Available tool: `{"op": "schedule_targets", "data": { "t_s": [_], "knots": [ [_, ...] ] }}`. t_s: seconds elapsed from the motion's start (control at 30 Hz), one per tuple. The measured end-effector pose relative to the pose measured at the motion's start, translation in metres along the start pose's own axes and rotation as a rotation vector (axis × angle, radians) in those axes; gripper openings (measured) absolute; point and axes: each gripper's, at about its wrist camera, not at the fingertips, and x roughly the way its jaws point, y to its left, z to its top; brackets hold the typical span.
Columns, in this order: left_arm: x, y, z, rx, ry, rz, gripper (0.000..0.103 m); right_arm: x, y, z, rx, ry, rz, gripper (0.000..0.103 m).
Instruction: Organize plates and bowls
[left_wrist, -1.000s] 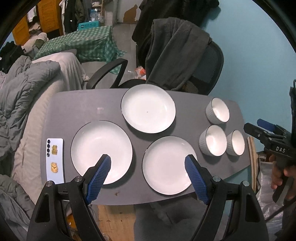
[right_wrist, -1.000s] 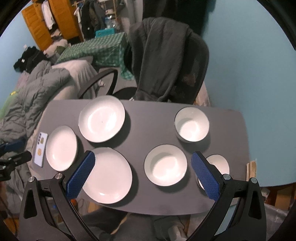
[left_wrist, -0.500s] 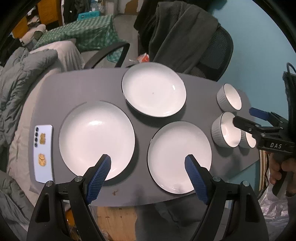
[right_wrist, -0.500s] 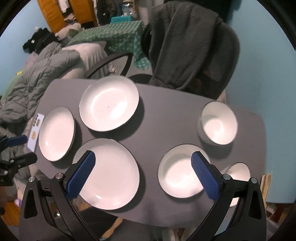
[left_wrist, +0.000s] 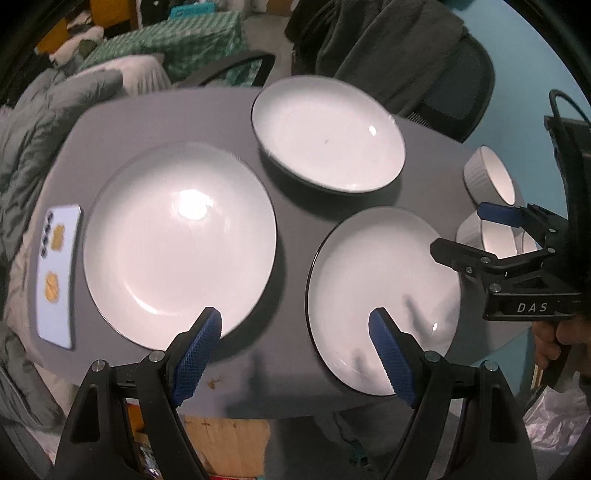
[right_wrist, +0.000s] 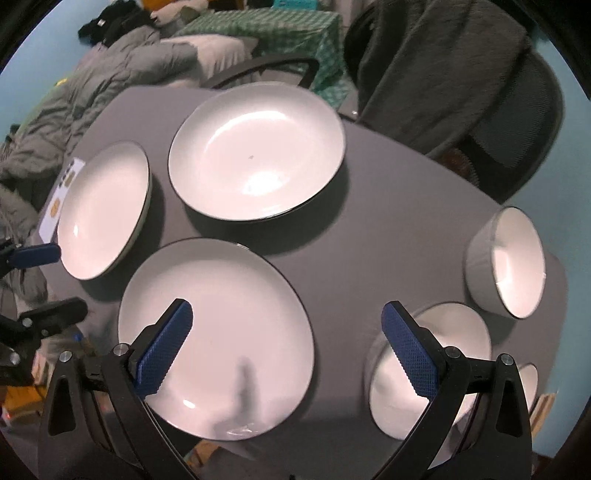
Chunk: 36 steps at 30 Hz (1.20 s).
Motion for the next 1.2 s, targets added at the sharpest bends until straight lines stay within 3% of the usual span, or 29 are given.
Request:
{"op": "schedule_targets", "data": {
  "t_s": [0.33,0.5,0.6,0.83,1.2],
  "knots": [
    [0.027,0.0,-0.009,-0.025,0.043,-0.013,0.083,0.033,0.015,0.005,-0.107,0.079,0.031,0.092],
    [0.037,0.001,-0.009,-0.038,0.051,-0.03,0.082,0.045,0.015,0.004,-0.122,0.114,0.033,0.08],
    [0.04,-0.001,-0.011,-0.022,0.052,-0.027,0.081,0.053,0.011,0.001,-0.102,0.152,0.051,0.071],
    [0.045,0.0,-0.012,-0.029,0.068,-0.042,0.063,0.056,-0.006,-0.007,-0.051,0.176,0.033,0.049],
    [0.056,0.01,-0.008,-0.056,0.116,-0.076,0.06,0.052,-0.026,-0.031,0.082,0.193,0.098,0.029]
  ]
}}
